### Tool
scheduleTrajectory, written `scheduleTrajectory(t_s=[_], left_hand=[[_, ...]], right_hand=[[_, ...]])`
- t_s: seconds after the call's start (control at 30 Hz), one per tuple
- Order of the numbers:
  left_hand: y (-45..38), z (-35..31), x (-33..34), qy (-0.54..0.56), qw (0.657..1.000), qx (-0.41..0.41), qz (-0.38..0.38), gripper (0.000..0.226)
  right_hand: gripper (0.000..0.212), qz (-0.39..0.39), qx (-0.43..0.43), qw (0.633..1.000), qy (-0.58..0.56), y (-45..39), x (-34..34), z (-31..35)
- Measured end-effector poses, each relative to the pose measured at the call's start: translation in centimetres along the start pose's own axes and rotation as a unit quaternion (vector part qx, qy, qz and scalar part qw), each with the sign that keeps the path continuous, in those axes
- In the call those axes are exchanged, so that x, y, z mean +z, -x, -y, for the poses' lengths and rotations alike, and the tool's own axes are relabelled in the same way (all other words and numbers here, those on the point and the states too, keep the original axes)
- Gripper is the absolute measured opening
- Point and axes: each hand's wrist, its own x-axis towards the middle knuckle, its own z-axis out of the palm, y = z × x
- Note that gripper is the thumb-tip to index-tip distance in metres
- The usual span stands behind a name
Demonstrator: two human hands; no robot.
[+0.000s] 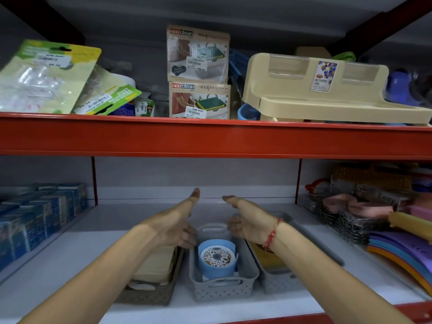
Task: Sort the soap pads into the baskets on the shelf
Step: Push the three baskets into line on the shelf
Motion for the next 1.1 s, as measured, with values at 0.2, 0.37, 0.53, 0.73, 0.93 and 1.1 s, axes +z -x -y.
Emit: scheduleTrajectory(t_s=[0.2,0.37,0.53,0.73,0.93,1.1], left_hand=[[2.5,1.6,-6.8,0.035,0.999,-0.007,-0.029,0.098],[3.5,3.2,-10.3,0.028,0.999,-0.027,-0.036,0.101],[3.6,3.8,-11.9,0.039,0.999,-0.035,-0.012,0.099],[2.1,4.2,-10.7,-0.015,0.998,-0.063,0.009,0.102],[0.9,4.4,-10.2,-0.027,0.997,-0.078,-0.006,0.101],[0.4,4.2,-10.8,-0.027,0.996,-0.083,0.002,0.104]], right_hand=[[0.057,0.066,0.018,0.995,-0.070,-0.1,6.4,-0.3],[0.054,0.108,0.059,0.991,-0.061,-0.5,12.1,-1.7],[0.063,0.071,0.064,0.995,-0.003,-1.3,14.5,-2.8],[0.066,0.018,0.057,0.997,0.039,-3.2,15.1,-3.7],[0.030,0.033,0.087,0.995,0.021,-2.0,14.6,-3.3],[0.030,0.039,0.096,0.994,0.015,-2.4,14.2,-3.0]])
